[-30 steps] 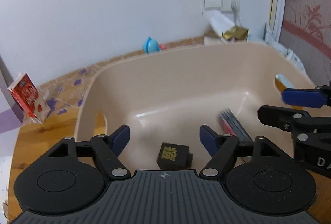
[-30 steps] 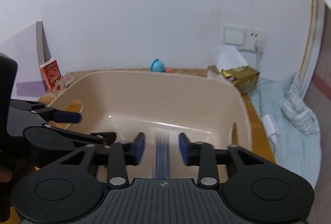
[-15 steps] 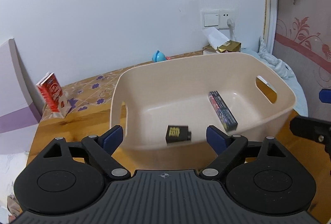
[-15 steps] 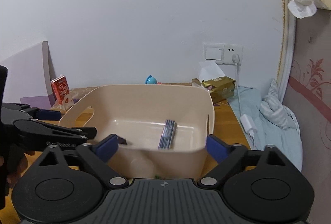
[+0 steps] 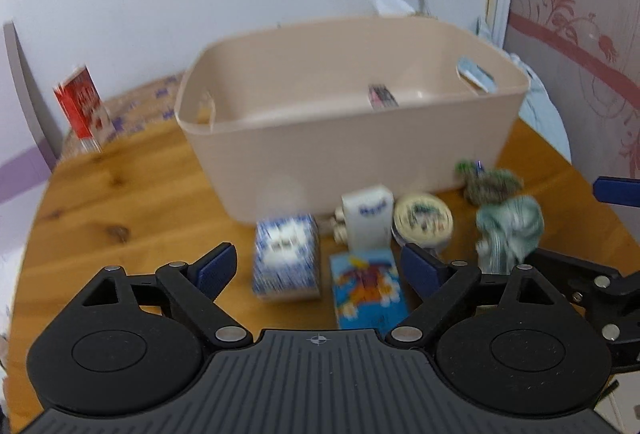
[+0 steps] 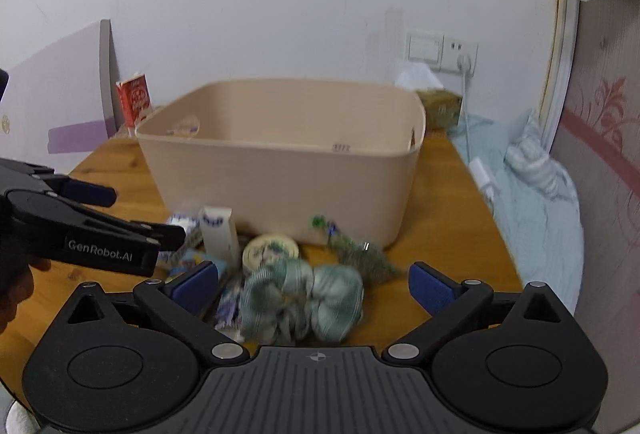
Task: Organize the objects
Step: 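Grasp cartoon tissue pack with left tool while right grasps plaid scrunchie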
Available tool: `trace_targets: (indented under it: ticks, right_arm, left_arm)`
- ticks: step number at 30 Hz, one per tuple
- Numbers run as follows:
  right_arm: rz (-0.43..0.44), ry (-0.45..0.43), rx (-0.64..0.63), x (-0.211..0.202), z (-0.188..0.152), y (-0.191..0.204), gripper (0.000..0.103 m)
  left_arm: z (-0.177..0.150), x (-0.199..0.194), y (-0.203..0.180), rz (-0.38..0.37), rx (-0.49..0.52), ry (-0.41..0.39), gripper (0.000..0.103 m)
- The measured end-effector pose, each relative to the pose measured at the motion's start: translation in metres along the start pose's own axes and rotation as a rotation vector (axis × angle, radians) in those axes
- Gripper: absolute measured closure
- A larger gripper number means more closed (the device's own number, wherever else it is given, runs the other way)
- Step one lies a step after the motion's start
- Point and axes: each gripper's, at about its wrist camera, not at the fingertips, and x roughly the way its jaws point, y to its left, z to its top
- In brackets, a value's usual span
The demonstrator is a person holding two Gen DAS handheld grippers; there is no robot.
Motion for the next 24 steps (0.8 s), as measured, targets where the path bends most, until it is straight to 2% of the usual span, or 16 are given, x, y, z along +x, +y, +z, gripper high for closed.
trace_targets:
  ticks: [8,10,14,16,18,20,21,23,24]
  right_arm:
    - [0.007,0.065,-0.012,0.032,-0.019,-0.003,0.000]
    - [0.013,0.063,-0.014,0.036,-0.021,-0.004,0.000]
    - [0.037,0.064,0.006,0.044,-0.023,-0.008,0.000]
    - [0.052,0.064,0.027,0.048,-0.023,-0.011,0.001]
    - [0.065,0.057,0.050,0.052,-0.024,-0.013,0.008]
    - [0.080,0.060,0.073,0.057,-0.025,-0.012,0.021]
    - [0.081,0.062,0.080,0.059,-0.026,-0.012,0.023]
    - [0.082,0.065,0.077,0.063,-0.027,-0.009,0.035]
    - [0.084,0.062,0.077,0.063,-0.027,-0.009,0.038]
  left_arm:
    - [-0.022,0.039,-0.007,-0.062,-0.013,0.173,0.013]
    - [-0.023,0.043,-0.009,-0.081,-0.011,0.188,0.013]
    - [-0.023,0.048,-0.009,-0.074,-0.016,0.183,0.013]
    - [-0.022,0.048,-0.008,-0.076,-0.019,0.175,0.017]
    - [-0.021,0.047,-0.007,-0.075,-0.019,0.163,0.021]
    - [-0.021,0.046,-0.005,-0.077,-0.017,0.155,0.025]
    - [-0.021,0.045,-0.005,-0.080,-0.015,0.150,0.027]
    - [-0.020,0.043,-0.003,-0.084,-0.008,0.140,0.037]
    - [-0.020,0.042,-0.003,-0.084,-0.008,0.136,0.040]
